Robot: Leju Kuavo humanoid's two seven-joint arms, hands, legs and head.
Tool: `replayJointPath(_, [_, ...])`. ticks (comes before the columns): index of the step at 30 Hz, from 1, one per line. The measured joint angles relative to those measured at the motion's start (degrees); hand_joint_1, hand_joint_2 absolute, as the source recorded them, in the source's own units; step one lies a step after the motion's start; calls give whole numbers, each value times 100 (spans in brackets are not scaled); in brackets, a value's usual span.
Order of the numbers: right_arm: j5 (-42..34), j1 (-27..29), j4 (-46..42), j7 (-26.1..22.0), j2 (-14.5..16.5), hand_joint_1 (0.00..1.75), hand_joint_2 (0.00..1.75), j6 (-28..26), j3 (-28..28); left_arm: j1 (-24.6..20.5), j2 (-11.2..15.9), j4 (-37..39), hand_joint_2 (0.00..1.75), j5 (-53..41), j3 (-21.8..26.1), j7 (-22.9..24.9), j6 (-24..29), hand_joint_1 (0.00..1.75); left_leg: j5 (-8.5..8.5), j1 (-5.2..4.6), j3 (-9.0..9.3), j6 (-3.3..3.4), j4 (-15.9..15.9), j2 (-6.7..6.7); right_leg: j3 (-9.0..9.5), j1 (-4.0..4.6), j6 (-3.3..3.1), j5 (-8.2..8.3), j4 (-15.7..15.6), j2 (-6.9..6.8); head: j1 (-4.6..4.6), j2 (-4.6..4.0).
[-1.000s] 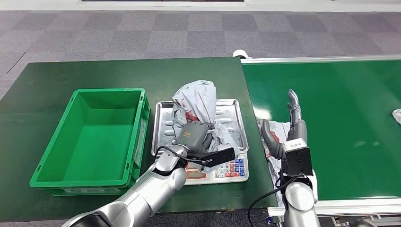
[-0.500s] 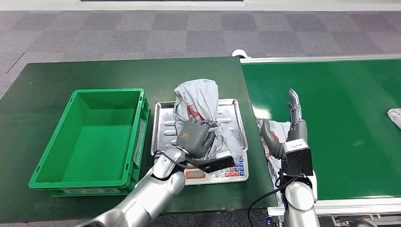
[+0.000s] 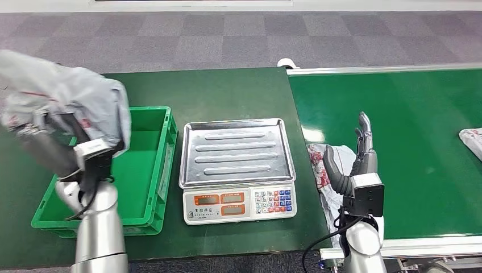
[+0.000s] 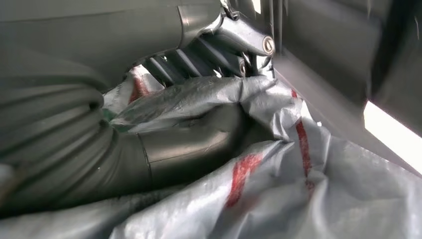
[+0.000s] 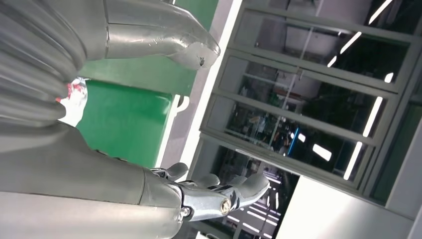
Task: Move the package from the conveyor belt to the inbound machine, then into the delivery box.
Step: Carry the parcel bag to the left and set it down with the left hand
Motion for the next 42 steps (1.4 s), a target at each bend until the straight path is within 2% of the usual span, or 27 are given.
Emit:
replayJointPath(4, [-52,-51,115,-56,-27,0,175,-8,3,240,56,-724,175,51,176,-13,0,175,0,-1,-8,1,0,-24,3,-1,-4,-5,-1,-25,1,0])
replayJointPath(8, [-143,-71,177,-55,-72,0,175,-102,14,318,129,-927,175,-436,462,-11,-2,175,-1,-2,-5,2,1,-23,2,-2,-4,-5,-4,-24,1,0])
replayJointPath(12, [-170,-42,179,-44,-109,0,175,-200,18,137,82,-146,175,-1634,1118,-1,-20,175,2,-3,-2,-1,1,-21,3,-2,-5,-3,-4,-26,1,0])
replayJointPath(15, [-169,-17,178,-34,-122,0,175,-223,18,62,37,365,175,-1945,1543,60,-33,175,4,-2,-3,-5,1,2,-10,-1,-12,6,-2,-6,0,0])
replayJointPath(17, [-152,-2,173,-21,-139,0,175,-220,17,-19,25,649,175,-2234,1714,366,-33,175,4,-2,-4,-5,1,3,-11,-2,-13,7,-2,-3,1,0])
replayJointPath(21, [-90,7,157,31,-152,0,175,-159,17,-105,178,1407,175,-3016,1945,1823,-32,175,3,-2,-4,-6,1,2,-10,-1,-13,6,-2,-3,1,0])
replayJointPath(24, [-30,6,144,93,-156,0,175,-61,17,-55,496,2037,175,-2978,1806,2857,-69,175,1,-5,5,-8,-4,7,-7,-5,-13,3,-2,1,1,0])
replayJointPath(27, [53,-17,139,145,-157,0,175,54,17,-4,787,2398,175,-2958,1397,3488,-497,175,-8,-12,41,-6,-17,-11,35,-11,-12,-18,-2,-16,1,0])
replayJointPath(32, [164,-113,120,241,-157,0,175,194,4,76,1095,2607,175,-3196,689,3969,-1536,175,-21,-12,98,-16,-29,-16,96,-11,-25,-37,0,-29,0,0])
replayJointPath(36, [201,-114,49,287,-157,0,175,225,-8,95,1233,2702,175,-3287,329,4138,-1765,175,-11,-12,125,-22,-33,-40,124,-11,-28,-39,1,-52,1,0])
replayJointPath(40, [237,-79,-13,286,-151,0,175,281,-24,126,1309,2727,175,-3293,159,4223,-1789,3,-12,-12,140,-22,-33,-48,143,-12,-28,-43,1,-58,1,0])
replayJointPath(42, [247,-55,-34,286,-146,0,175,292,-31,152,1332,2724,175,-3257,108,4262,-1670,0,-13,-13,145,-22,-33,-48,149,-12,-27,-44,1,-59,1,0])
